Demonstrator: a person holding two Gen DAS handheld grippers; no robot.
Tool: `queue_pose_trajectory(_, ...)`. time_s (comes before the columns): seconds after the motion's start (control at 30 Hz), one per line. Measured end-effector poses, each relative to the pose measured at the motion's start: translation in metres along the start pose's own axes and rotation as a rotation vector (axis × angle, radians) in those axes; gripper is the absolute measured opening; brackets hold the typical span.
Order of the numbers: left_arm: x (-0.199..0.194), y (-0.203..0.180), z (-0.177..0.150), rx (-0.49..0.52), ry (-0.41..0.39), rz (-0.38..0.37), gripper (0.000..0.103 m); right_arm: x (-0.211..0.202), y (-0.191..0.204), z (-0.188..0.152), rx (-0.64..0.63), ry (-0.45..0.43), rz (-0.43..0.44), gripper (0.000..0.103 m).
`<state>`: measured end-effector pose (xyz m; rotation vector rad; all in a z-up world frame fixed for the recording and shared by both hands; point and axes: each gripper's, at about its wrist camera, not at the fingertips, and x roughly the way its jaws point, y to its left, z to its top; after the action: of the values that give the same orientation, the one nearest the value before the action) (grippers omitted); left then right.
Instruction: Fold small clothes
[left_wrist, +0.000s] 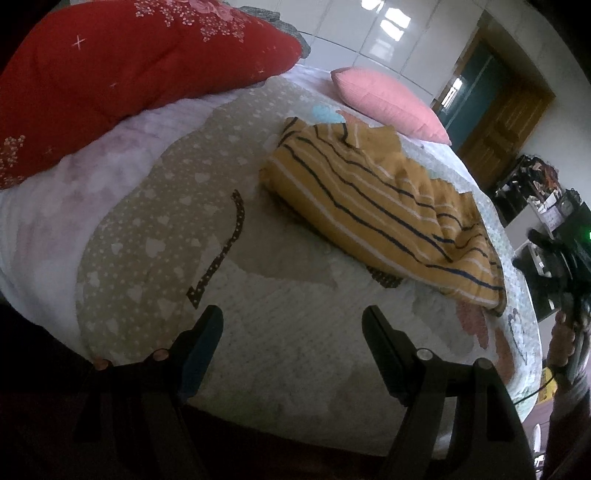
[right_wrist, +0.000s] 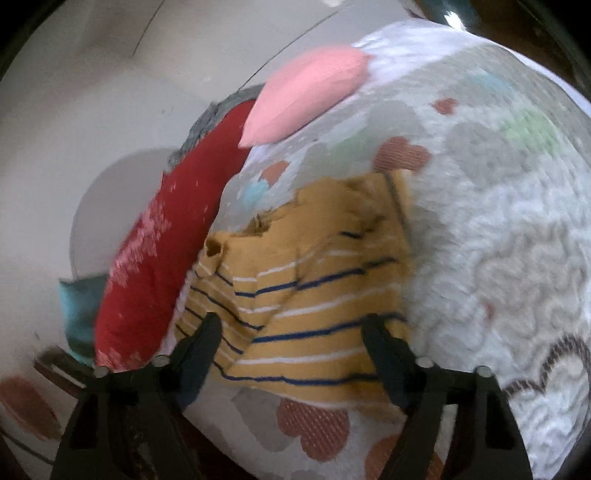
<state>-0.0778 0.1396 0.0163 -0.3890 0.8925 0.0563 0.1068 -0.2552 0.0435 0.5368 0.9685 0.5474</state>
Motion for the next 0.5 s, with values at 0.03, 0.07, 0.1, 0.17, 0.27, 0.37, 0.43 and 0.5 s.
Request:
queue_pose_trajectory(0.03,0.002,0.000,0.000,0.002,0.001,0.000,0.077,0.015,0.011,0.003,-0.036,0.025,-0.018,0.070)
queue_pose_trajectory(0.07,0.003,0.001,-0.001,0.004,0.003,0.001,0.077,0.026,0.017,0.004,-0.055,0.042,-0.025,0.064)
queue_pose_trajectory(0.1,0.005,0.001,-0.001,0.006,0.004,0.002,0.077,0.042,0.025,0.007,-0.079,0.069,-0.032,0.061)
queue_pose_trajectory(0.17,0.007,0.002,-0.002,0.006,0.004,0.003,0.077,0.074,0.041,0.013,-0.117,0.111,-0.040,0.057)
queue_pose_trajectory(0.27,0.008,0.004,-0.004,0.000,0.001,0.001,0.077,0.129,0.078,0.023,-0.195,0.172,-0.036,0.055)
queue_pose_trajectory(0.37,0.007,0.006,-0.005,-0.011,0.000,-0.014,0.077,0.187,0.117,0.031,-0.308,0.226,-0.074,0.055)
queue_pose_trajectory(0.43,0.007,0.007,-0.005,-0.012,-0.002,-0.026,0.077,0.232,0.141,0.036,-0.401,0.265,-0.150,0.055)
queue_pose_trajectory(0.5,0.008,0.009,-0.005,-0.010,-0.003,-0.031,0.077,0.266,0.157,0.041,-0.463,0.286,-0.219,0.055)
